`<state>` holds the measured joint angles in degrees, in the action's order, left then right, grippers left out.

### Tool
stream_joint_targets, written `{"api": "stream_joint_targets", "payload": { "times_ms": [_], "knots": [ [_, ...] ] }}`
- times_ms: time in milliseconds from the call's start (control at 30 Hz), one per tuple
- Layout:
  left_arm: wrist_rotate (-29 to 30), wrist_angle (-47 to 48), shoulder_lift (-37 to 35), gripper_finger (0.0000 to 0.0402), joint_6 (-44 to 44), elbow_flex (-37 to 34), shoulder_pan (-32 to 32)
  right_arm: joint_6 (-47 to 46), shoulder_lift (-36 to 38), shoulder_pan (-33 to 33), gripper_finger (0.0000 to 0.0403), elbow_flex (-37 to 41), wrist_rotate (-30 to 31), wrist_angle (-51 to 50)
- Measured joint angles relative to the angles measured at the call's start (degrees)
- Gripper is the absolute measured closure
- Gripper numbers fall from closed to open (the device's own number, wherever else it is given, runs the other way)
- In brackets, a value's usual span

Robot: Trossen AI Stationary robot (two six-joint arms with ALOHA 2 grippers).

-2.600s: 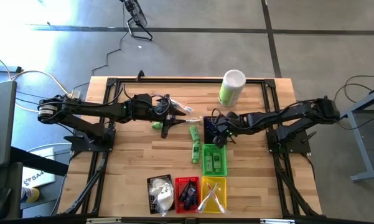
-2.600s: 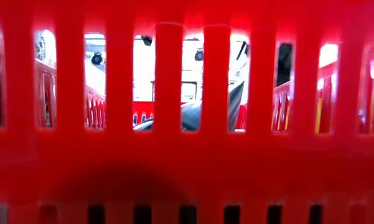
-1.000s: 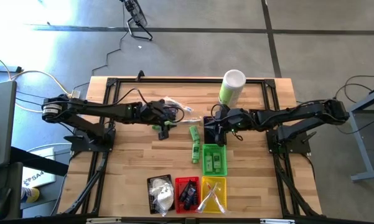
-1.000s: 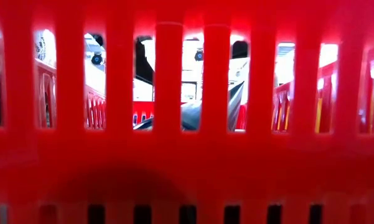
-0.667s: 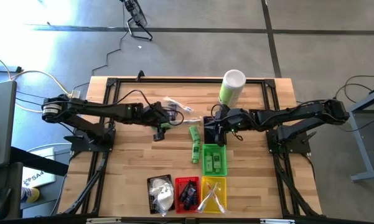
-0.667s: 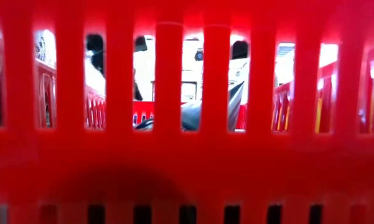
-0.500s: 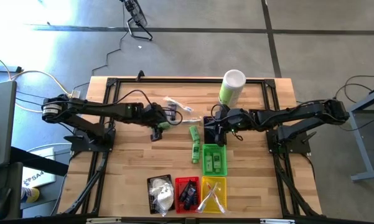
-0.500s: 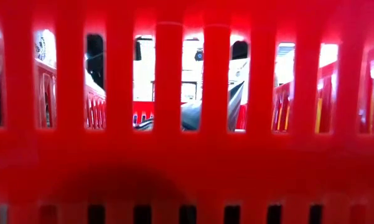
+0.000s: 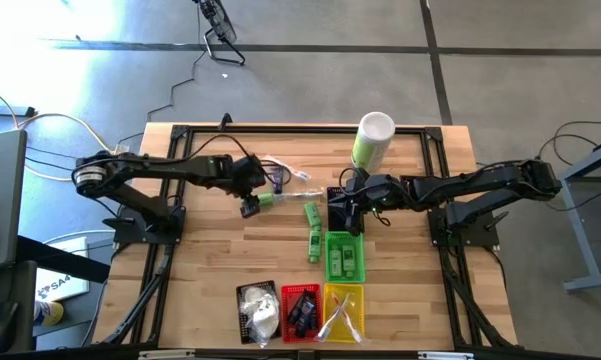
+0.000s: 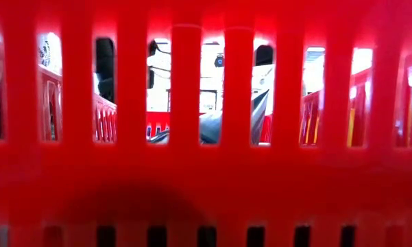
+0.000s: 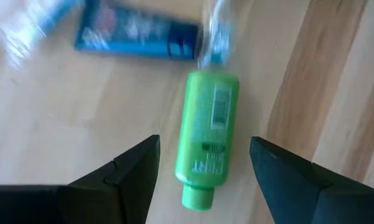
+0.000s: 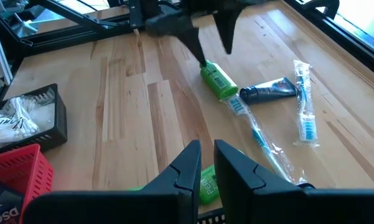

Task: Pick & Place Travel size toiletries
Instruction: Put the green shampoo into the green bin

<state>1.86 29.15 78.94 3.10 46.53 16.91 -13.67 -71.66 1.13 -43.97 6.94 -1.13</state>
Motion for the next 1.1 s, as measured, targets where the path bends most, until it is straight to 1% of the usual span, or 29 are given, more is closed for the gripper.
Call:
{"api": "stream_joint_targets", "payload": {
  "times_ms": [267,467,867,967,1100],
  "knots": [
    [0.0,0.7,8.0,0.0158,-1.6,0.0,0.0,-0.2,0.0,0.0,0.0367,0.0,0.0,0.0],
    [-0.1,0.1,11.9,0.0158,-2.9,0.2,0.0,-0.2,0.0,0.0,0.0367,0.0,0.0,0.0],
    [-0.4,-1.2,12.6,0.0159,-4.4,0.1,0.0,-0.2,0.0,0.0,0.0367,0.0,0.0,0.0],
    [-1.3,-1.3,12.7,0.0171,-4.4,0.1,0.0,-0.1,0.0,0.0,0.0367,0.0,0.0,0.0],
    [-1.5,-1.7,12.7,0.0201,-4.4,0.0,0.0,0.0,0.0,0.0,0.0366,0.0,0.0,0.0]
  ]
}}
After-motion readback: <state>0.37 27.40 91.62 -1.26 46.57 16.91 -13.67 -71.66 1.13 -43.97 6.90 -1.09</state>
